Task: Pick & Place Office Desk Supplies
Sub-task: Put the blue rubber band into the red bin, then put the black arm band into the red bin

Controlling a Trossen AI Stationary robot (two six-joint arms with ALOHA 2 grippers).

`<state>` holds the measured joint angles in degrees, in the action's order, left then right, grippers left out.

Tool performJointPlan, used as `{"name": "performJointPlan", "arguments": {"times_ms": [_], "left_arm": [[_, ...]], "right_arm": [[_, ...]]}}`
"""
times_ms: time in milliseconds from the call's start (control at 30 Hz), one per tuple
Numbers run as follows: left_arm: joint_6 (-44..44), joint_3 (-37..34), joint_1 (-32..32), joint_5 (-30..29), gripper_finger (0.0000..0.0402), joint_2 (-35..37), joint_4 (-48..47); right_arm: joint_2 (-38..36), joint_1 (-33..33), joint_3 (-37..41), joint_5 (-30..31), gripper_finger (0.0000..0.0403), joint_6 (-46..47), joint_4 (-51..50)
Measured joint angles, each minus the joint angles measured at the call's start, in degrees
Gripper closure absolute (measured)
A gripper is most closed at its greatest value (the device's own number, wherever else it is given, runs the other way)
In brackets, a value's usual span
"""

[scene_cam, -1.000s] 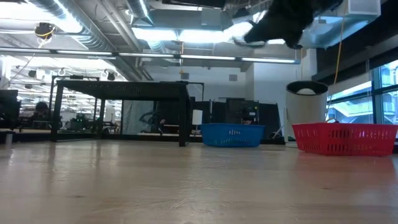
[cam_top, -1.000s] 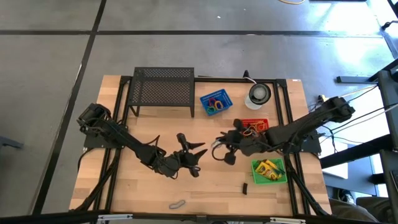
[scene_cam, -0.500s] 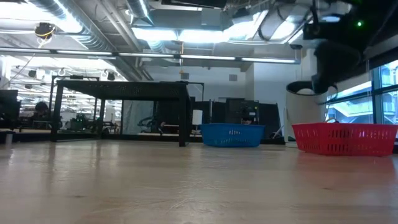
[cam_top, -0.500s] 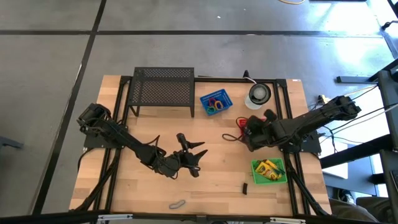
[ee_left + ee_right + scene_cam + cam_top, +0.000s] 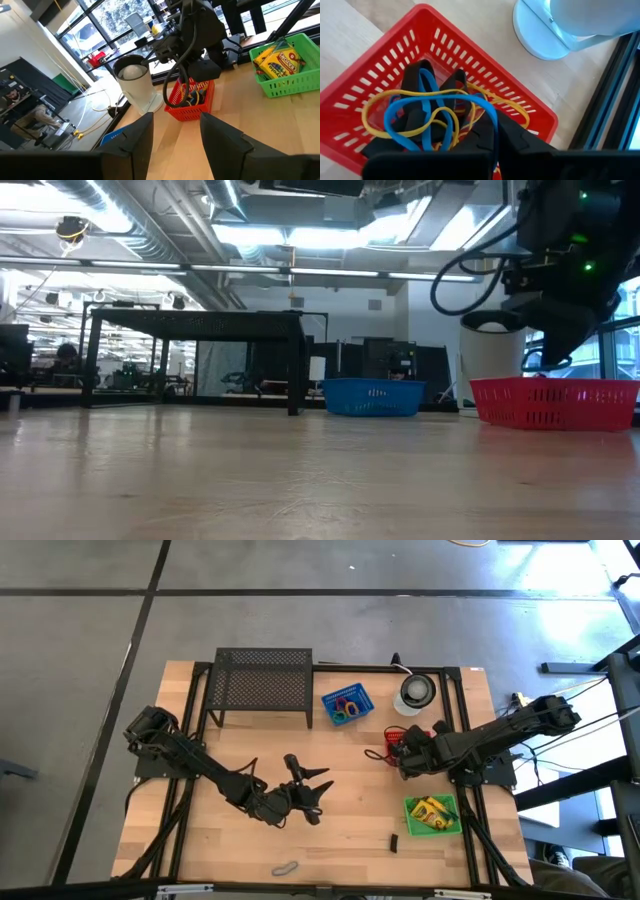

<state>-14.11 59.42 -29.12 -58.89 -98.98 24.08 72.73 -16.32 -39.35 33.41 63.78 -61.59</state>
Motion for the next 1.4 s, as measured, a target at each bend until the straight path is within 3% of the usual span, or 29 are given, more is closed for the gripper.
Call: {"name": "performJointPlan", "arguments": {"times_ms": [567, 833, 967, 1167, 1400], "left_arm": [[0.0, 0.0, 0.0, 0.02, 0.0245, 0.0, -0.67], [0.0, 0.0, 0.03, 0.02, 0.0245, 0.0, -0.82], [0.7, 0.0, 0.02, 0.03, 0.0245, 0.0, -2.25], [4.58, 0.0, -0.17, 0.11, 0.0245, 0.0, -6.34], [6.47, 0.0, -0.17, 0.66, 0.0245, 0.0, -8.27]], "right_arm": [[0.0, 0.0, -0.19, -1.7, 0.0253, 0.27, 1.13], [0.0, -1.15, -8.75, -5.26, 0.0244, -6.28, 1.16], [-0.02, -4.35, -11.6, -11.58, 0.0253, -11.3, 6.9], [1.83, -12.35, -11.65, -28.81, 0.0268, -18.94, 21.86], [8.98, -21.87, -11.65, -38.29, 0.0269, -23.42, 31.64]]}}
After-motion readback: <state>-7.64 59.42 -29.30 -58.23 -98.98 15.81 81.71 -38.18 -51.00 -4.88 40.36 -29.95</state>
